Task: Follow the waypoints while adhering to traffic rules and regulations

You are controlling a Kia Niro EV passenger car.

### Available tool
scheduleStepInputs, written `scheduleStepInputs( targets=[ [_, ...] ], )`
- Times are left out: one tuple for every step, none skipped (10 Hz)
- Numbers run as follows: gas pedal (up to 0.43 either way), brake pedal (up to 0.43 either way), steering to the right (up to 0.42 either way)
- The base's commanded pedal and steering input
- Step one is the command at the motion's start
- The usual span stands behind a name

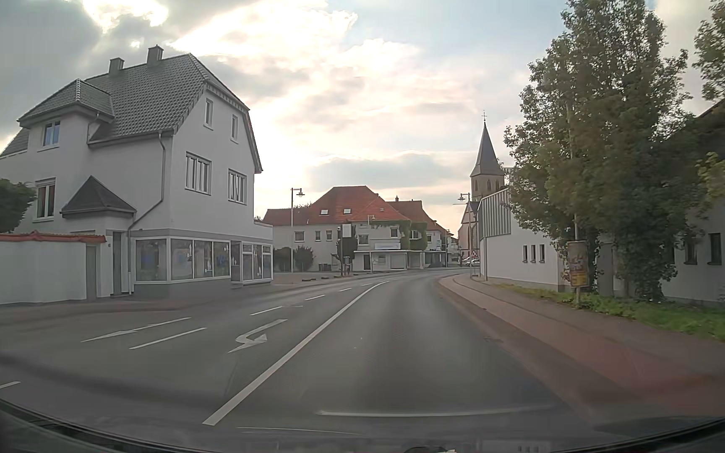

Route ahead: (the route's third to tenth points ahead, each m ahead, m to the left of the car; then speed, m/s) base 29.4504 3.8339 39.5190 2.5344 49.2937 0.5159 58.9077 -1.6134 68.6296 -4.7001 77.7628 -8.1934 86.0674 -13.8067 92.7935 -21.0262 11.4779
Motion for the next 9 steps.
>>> scheduleStepInputs(
  targets=[
    [0.138,0.000,0.007],
    [0.138,0.000,0.006],
    [0.138,0.000,0.007],
    [0.138,0.000,0.007],
    [0.138,0.000,0.007],
    [0.130,0.000,0.007],
    [0.130,0.000,0.007],
    [0.130,0.000,0.007],
    [0.118,0.000,0.007]
  ],
)
